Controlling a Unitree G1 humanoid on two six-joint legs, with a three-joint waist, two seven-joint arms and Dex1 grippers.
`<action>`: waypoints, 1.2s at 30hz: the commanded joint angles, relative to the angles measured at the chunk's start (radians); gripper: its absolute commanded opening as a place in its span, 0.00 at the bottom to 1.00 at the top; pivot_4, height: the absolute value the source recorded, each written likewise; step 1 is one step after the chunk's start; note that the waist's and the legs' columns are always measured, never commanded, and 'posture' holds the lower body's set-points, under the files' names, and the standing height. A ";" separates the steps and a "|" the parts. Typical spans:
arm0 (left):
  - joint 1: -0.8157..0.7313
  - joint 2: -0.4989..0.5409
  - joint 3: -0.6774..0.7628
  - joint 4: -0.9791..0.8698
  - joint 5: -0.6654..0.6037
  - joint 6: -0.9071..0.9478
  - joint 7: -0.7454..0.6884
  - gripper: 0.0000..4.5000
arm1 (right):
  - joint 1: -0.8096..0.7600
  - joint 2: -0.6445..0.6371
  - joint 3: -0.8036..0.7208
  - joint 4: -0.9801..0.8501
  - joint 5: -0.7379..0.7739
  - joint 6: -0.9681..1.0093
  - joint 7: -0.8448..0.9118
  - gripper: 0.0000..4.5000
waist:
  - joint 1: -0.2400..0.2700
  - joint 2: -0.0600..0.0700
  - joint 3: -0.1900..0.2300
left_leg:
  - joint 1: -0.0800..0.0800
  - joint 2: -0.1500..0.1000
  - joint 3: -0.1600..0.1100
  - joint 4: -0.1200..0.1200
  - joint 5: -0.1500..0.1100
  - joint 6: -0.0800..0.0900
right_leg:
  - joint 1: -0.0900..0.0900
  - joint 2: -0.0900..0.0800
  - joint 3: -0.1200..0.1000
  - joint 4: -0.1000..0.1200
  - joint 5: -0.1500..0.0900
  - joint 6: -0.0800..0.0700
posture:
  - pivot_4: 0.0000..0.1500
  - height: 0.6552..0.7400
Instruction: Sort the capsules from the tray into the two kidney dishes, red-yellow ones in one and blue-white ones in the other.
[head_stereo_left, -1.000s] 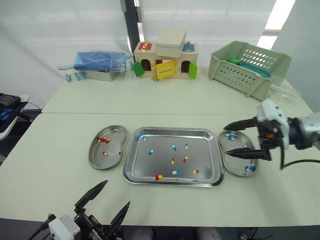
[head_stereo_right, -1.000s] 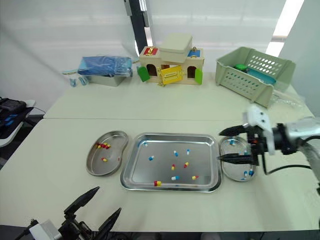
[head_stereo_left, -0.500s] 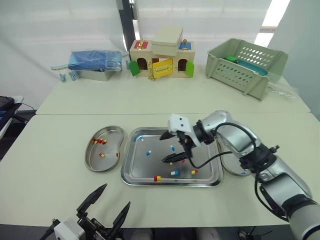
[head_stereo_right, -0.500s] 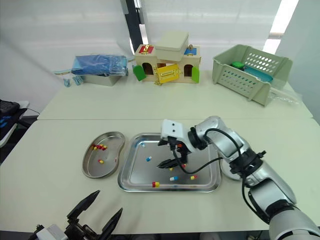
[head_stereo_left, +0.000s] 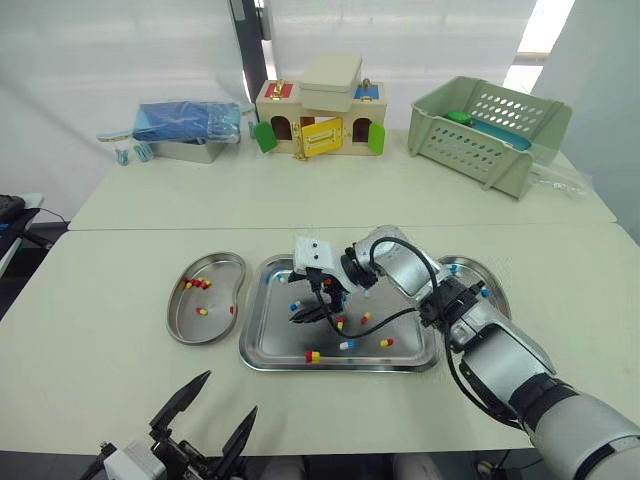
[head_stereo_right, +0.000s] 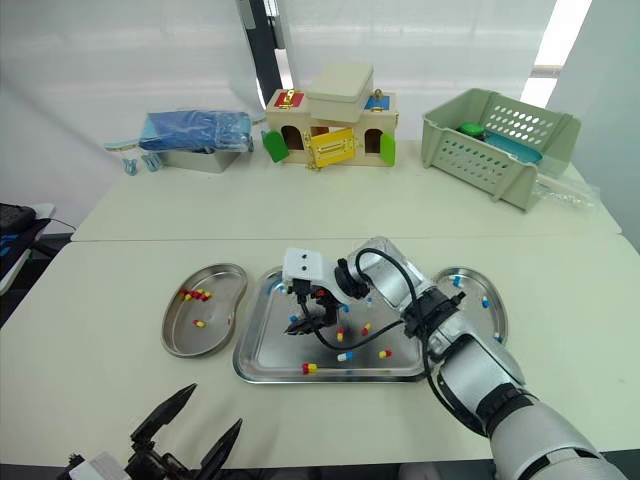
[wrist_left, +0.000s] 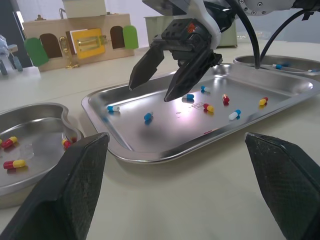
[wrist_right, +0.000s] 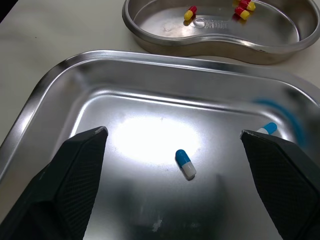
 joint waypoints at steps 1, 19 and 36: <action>0.024 0.009 0.000 -0.007 -0.015 -0.028 0.013 1.00 | -0.029 0.030 -0.012 0.058 -0.038 -0.061 -0.003 1.00 | -0.001 0.000 0.000 | 0.000 0.000 0.000 0.000 0.000 0.000 | 0.000 0.000 0.000 0.000 0.000 0.000 | 1.00 1.00; 0.026 0.040 -0.003 -0.003 -0.016 -0.038 0.044 1.00 | -0.007 0.075 -0.020 0.180 -0.161 -0.162 -0.004 0.42 | -0.006 0.000 0.000 | 0.000 0.000 0.001 0.000 0.000 0.000 | -0.001 0.000 0.001 0.001 0.000 0.000 | 1.00 1.00; -0.004 0.110 -0.034 0.000 -0.037 -0.067 -0.040 1.00 | 0.140 -0.070 -0.157 -0.260 0.012 0.029 0.147 0.00 | 0.004 0.000 0.000 | -0.002 0.000 0.000 0.000 0.000 0.000 | 0.000 0.000 0.001 0.000 0.000 0.000 | 1.00 1.00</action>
